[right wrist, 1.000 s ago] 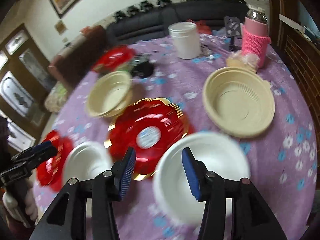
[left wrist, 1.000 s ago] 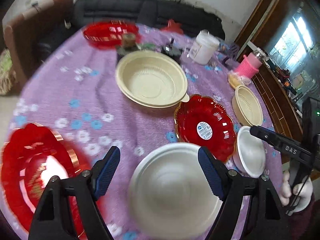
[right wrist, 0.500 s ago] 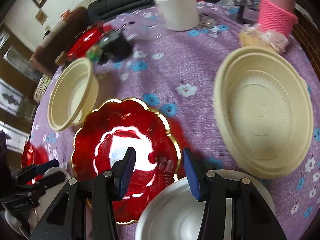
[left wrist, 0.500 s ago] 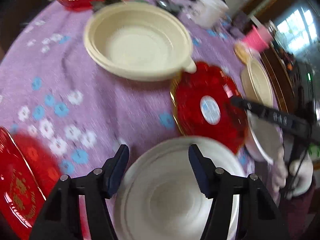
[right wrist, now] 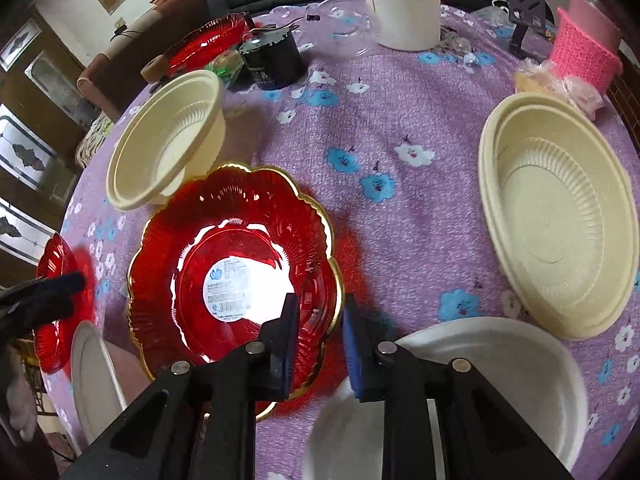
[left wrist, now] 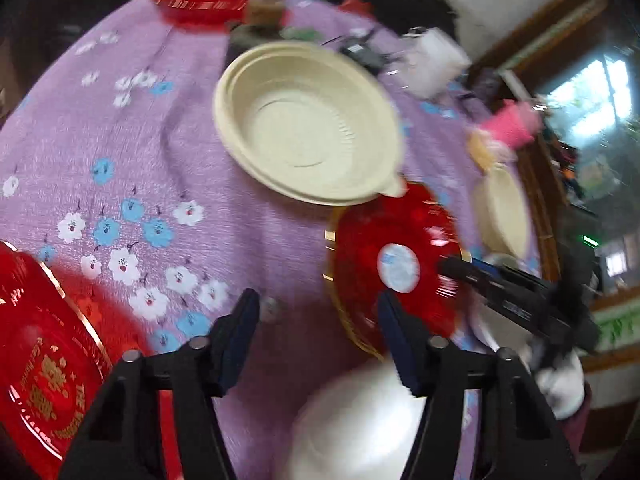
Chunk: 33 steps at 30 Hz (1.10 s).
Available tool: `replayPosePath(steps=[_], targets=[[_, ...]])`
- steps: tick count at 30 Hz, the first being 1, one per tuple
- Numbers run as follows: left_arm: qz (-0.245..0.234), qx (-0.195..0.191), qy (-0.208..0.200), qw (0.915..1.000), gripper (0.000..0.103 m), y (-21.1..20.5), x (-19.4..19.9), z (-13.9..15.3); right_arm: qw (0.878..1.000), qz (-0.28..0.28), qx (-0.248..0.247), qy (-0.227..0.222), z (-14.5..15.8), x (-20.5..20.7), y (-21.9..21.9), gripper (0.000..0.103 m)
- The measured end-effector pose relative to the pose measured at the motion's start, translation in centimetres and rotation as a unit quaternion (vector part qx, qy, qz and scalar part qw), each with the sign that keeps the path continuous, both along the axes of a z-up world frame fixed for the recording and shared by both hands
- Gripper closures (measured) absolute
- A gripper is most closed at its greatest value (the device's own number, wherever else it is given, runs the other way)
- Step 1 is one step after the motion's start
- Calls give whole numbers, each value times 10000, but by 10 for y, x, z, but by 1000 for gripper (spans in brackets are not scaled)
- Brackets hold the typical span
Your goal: Organize plates and bowls
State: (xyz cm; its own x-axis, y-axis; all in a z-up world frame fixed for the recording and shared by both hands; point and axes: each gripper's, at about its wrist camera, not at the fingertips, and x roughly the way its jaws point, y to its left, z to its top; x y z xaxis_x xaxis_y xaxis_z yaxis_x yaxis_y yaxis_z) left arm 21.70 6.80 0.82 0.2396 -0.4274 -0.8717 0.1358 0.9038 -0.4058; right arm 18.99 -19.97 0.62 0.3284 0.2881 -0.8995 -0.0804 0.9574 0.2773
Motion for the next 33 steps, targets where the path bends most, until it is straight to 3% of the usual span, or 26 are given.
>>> replayPosePath(steps=[1, 4, 6, 8, 9, 12, 18, 22, 28, 33], targets=[[-12, 9, 134, 9999, 61, -2, 5, -9, 9999, -69, 83, 21, -1, 0, -1, 79], [-34, -7, 411, 9991, 65, -8, 18, -28, 9995, -152, 250, 85, -5, -2, -2, 79], [-127, 41, 246, 9996, 65, -15, 23, -24, 9990, -188, 368, 158, -9, -2, -2, 78], [-269, -155, 295, 9991, 66, -23, 22, -25, 9988, -244, 411, 109, -9, -4, -1, 78], [-355, -183, 293, 9988, 72, -29, 18, -26, 9987, -260, 433, 90, -9, -5, -1, 78], [-534, 138, 152, 9984, 74, -48, 9, -24, 9976, -366, 581, -45, -7, -10, -4, 78], [-647, 19, -180, 9977, 74, -53, -8, -3, 9937, -599, 724, -618, 24, -28, -16, 80], [-676, 41, -522, 9963, 74, -55, -20, 21, 9905, -644, 554, -1085, 55, -41, -14, 81], [-546, -111, -819, 9951, 74, -34, -34, 49, 9836, -634, 498, -1611, 96, -64, -4, 81], [-336, -272, -990, 9942, 74, -9, -57, 65, 9808, -519, 559, -1793, 113, -81, 12, 80]])
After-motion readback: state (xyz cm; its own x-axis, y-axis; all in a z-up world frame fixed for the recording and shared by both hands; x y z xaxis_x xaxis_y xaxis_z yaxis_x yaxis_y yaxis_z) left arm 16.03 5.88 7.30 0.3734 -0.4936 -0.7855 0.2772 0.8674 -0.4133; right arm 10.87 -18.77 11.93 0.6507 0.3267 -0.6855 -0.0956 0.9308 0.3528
